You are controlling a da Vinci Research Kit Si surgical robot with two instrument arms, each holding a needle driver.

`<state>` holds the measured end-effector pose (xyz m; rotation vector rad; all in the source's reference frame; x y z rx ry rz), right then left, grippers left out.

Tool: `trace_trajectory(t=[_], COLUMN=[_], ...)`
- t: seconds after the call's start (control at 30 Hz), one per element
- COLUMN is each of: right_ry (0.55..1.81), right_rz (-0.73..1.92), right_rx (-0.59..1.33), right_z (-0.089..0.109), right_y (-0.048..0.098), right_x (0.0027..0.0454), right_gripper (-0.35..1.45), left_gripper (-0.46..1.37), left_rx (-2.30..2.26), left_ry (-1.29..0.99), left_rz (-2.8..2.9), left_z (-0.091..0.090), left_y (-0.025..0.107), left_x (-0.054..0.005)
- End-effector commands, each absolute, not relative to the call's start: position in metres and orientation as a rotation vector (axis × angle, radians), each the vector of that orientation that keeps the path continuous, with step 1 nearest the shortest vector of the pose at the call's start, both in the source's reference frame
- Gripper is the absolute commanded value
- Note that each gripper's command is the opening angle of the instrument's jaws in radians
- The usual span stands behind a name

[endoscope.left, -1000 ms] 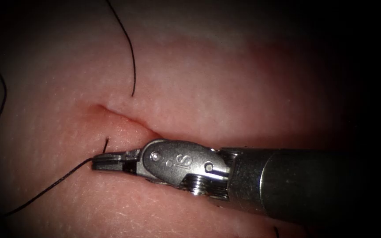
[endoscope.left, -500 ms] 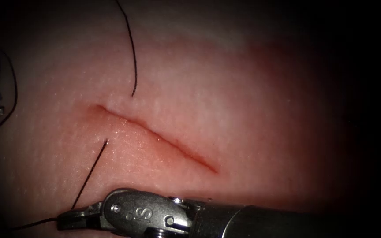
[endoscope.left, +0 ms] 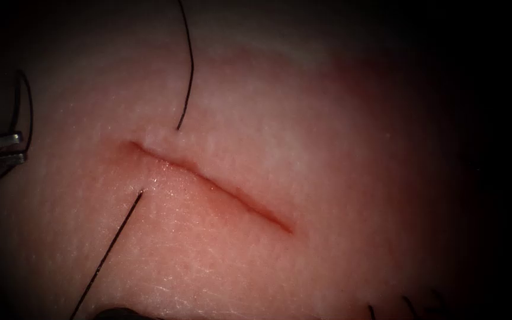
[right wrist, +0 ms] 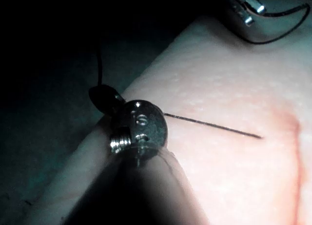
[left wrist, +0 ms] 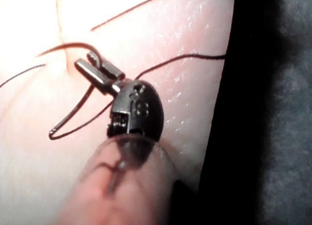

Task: Wound Closure
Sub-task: Pull the string through the cut with the right gripper

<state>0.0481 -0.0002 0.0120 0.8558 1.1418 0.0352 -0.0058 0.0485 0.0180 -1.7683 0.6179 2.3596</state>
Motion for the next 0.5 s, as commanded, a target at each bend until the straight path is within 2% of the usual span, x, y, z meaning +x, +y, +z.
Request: trace_trajectory(t=[0.03,0.5], right_ry=[1.144,1.128], right_rz=[0.028,0.037], right_rx=[0.857,0.877], right_z=[0.0119,0.0127], right_y=[-0.0003,-0.0008], right_x=[0.0482,0.0483], right_gripper=[-0.35,-0.35], left_gripper=[-0.35,-0.35], left_rx=[-1.778,-1.780], left_ry=[0.605,0.602], left_rz=[2.367,2.372], left_z=[0.0181,0.0183], left_y=[0.0485,0.0484], left_x=[-0.0060,-0.0065])
